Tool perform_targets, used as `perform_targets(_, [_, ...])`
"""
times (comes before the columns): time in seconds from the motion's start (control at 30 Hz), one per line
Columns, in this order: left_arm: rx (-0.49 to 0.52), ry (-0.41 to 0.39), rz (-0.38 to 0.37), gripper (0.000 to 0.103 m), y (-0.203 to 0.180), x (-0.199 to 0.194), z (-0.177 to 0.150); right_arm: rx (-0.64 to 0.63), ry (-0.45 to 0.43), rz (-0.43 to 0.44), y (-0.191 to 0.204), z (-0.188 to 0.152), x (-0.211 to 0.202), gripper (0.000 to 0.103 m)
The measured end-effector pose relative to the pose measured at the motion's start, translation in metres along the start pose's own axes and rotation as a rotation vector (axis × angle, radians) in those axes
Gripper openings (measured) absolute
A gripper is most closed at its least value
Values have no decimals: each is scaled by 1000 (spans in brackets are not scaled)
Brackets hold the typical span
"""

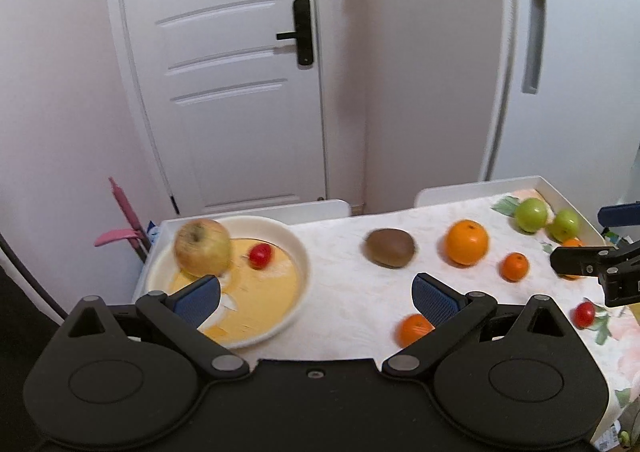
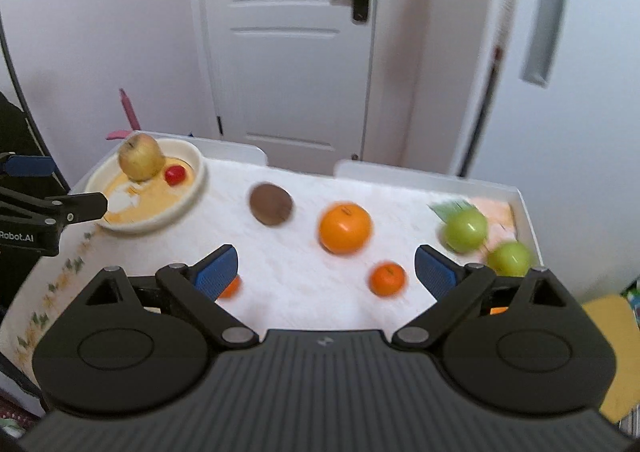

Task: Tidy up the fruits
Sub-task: 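Grasp a tangerine with the left tool while the right tool grasps another red tomato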

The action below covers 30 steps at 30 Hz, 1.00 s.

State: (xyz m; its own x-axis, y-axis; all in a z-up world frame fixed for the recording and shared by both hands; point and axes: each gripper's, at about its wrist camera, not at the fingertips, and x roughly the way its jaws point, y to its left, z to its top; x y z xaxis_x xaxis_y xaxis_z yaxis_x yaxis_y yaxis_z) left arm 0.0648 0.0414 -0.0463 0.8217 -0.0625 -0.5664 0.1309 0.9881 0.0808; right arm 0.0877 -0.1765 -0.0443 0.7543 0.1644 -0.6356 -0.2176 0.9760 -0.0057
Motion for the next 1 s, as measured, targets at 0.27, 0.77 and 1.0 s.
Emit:
perform_targets(0.27, [34,17,-4,103,-55,24,-17,26,31,-15,-46,-38,4,103])
perform_targets(0.77, [24,60,59,88,-100,97,-52,22,89,10,-81,-98,44,99])
perform_targets(1.0, [24,95,82,69,-102,118,-61,42,100,6,-89,-107,52,87])
